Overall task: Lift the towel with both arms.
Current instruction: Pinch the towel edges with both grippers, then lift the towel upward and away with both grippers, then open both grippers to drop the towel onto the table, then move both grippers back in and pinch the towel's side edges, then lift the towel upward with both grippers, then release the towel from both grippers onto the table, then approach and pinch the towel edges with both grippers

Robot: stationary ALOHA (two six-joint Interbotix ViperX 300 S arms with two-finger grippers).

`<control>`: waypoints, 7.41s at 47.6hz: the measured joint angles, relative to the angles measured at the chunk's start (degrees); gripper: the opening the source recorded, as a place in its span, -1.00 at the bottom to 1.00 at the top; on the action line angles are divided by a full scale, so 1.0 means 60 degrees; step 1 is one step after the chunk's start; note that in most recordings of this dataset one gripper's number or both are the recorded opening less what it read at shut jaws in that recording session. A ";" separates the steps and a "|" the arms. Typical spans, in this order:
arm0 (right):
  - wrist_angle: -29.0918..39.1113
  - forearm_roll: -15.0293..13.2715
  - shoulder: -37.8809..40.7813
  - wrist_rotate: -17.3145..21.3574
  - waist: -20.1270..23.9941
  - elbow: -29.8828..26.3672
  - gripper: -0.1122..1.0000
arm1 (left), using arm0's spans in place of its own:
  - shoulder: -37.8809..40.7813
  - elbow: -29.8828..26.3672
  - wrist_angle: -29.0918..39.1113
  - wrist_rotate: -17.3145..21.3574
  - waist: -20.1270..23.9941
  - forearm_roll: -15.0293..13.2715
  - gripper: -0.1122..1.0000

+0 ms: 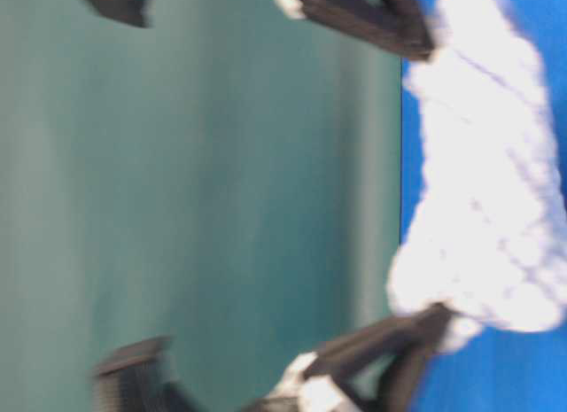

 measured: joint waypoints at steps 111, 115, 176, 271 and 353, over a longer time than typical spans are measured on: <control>0.4717 -0.2036 -0.1450 0.0645 -0.0425 -0.4219 0.35 | -0.4600 -0.1699 0.4556 0.0835 0.0132 0.0015 0.85; 0.4482 -0.2036 -0.1230 0.0806 -0.0425 -0.3809 0.35 | -0.4409 -0.1201 0.3955 0.0674 -0.0029 0.0000 0.85; 0.0220 -0.1626 0.4248 0.1494 0.0674 -0.1846 0.32 | 0.2212 0.0776 -0.0938 0.0264 -0.0879 0.0000 0.83; 0.6270 -0.2988 -0.1069 0.0908 0.0176 -0.7251 -0.76 | -0.4482 -0.4453 0.6387 0.0439 0.0630 -0.0044 -0.67; 0.5713 -0.3179 -0.1143 0.2197 -0.0117 -0.4219 0.34 | -0.2769 -0.2285 0.3779 0.0923 0.0586 -0.0029 0.83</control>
